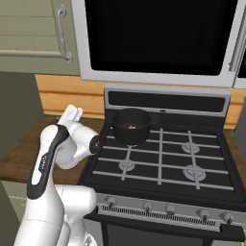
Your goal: Put the garlic and garlic in the pot. Retrieve the spatula and lightly stir the vegetables in the pot.
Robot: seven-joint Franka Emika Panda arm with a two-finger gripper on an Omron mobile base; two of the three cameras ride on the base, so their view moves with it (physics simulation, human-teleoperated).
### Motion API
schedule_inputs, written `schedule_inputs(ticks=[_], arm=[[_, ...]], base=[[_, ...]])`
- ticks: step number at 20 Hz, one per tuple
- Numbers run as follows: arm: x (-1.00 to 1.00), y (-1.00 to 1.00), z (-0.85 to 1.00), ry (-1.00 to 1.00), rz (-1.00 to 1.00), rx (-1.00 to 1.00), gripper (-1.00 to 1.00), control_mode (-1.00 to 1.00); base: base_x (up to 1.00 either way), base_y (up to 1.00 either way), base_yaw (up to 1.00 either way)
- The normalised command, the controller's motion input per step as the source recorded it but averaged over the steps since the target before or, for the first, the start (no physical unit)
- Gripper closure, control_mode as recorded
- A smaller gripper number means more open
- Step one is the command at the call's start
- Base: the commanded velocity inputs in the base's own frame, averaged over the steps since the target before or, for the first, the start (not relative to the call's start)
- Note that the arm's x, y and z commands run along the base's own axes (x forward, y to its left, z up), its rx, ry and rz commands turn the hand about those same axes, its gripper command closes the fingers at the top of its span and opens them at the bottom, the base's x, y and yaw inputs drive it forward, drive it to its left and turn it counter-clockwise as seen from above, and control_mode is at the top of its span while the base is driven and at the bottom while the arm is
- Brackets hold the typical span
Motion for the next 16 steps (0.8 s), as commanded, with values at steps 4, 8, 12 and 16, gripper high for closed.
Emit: schedule_inputs(ticks=[4,8,12,16], arm=[[0.09,-0.75,0.53,-0.15,-0.12,0.24,1.0,-1.0],[0.04,-0.62,0.86,-0.1,-0.21,0.15,1.0,-1.0],[0.55,-0.76,0.27,0.11,-0.35,0.02,1.0,-1.0],[0.48,-0.92,0.11,0.09,-0.28,0.01,1.0,-1.0]], base=[[0.0,0.0,0.0],[0.0,0.0,0.0],[0.0,0.0,0.0],[0.0,0.0,0.0]])
